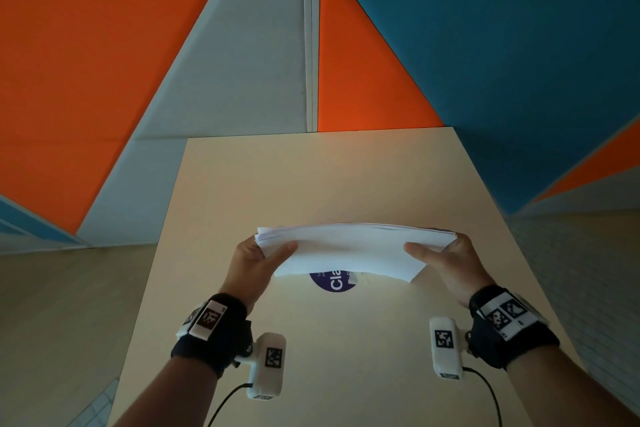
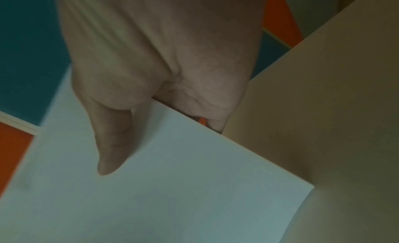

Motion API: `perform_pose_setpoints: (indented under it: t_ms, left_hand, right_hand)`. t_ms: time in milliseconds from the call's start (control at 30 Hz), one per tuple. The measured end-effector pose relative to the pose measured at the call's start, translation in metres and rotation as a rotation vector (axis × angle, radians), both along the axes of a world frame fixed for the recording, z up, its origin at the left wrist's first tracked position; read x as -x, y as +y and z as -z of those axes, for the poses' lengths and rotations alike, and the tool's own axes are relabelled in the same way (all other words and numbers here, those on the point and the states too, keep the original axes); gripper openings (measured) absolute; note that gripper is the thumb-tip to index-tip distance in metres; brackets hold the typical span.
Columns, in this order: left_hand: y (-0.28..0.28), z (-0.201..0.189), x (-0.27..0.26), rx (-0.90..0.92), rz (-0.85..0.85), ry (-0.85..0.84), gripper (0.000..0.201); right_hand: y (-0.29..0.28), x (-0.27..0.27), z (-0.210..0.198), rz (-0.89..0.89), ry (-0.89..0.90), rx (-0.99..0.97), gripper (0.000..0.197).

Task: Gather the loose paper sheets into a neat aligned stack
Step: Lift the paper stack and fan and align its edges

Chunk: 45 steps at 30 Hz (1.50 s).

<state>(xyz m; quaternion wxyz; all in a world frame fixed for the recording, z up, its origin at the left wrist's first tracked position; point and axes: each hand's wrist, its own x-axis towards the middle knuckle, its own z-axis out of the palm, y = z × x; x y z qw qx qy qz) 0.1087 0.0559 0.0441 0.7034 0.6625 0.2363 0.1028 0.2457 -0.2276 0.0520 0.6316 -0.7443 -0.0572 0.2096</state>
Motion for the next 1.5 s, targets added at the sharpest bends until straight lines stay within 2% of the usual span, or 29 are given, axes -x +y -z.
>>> perform_pose_setpoints:
  t_ms: [100,300,400,467,633,800,1067,1200,1367,1500]
  left_hand:
    - [-0.002,-0.003,-0.002,-0.070,-0.043,-0.038,0.022]
    - [-0.013,-0.017,-0.014,-0.037,-0.202,-0.202,0.018]
    - [-0.016,-0.017,-0.019,-0.007,-0.255,-0.190,0.021]
    - [-0.017,-0.016,-0.020,0.020,-0.284,-0.173,0.017]
    - [-0.018,-0.020,-0.025,-0.003,-0.304,-0.158,0.023]
    - [-0.020,-0.017,-0.020,-0.013,-0.270,-0.169,0.030]
    - [-0.018,-0.020,-0.021,-0.021,-0.276,-0.146,0.017]
    - [-0.021,-0.023,-0.024,-0.028,-0.287,-0.113,0.028]
    - [-0.014,-0.028,-0.025,-0.062,-0.344,-0.153,0.042]
    - [-0.012,-0.019,-0.022,-0.051,-0.369,-0.109,0.036]
  right_hand:
    - [0.001,0.001,0.002,0.004,0.002,-0.003,0.018]
    - [0.005,0.001,0.001,0.026,0.015,-0.030,0.020]
    - [0.008,0.001,0.003,0.032,0.036,-0.049,0.024]
    - [0.009,0.000,0.003,0.039,0.037,-0.062,0.019]
    - [0.010,0.000,0.003,0.065,0.018,-0.095,0.008]
    - [0.005,-0.002,0.009,0.052,0.025,-0.102,0.036]
    - [0.008,-0.003,0.005,0.013,0.010,-0.063,0.022]
    - [0.013,-0.001,0.001,0.024,0.006,-0.066,0.020]
    - [0.015,-0.001,-0.005,0.022,0.006,-0.120,0.024]
    - [0.016,0.002,0.005,0.017,-0.001,-0.058,0.021]
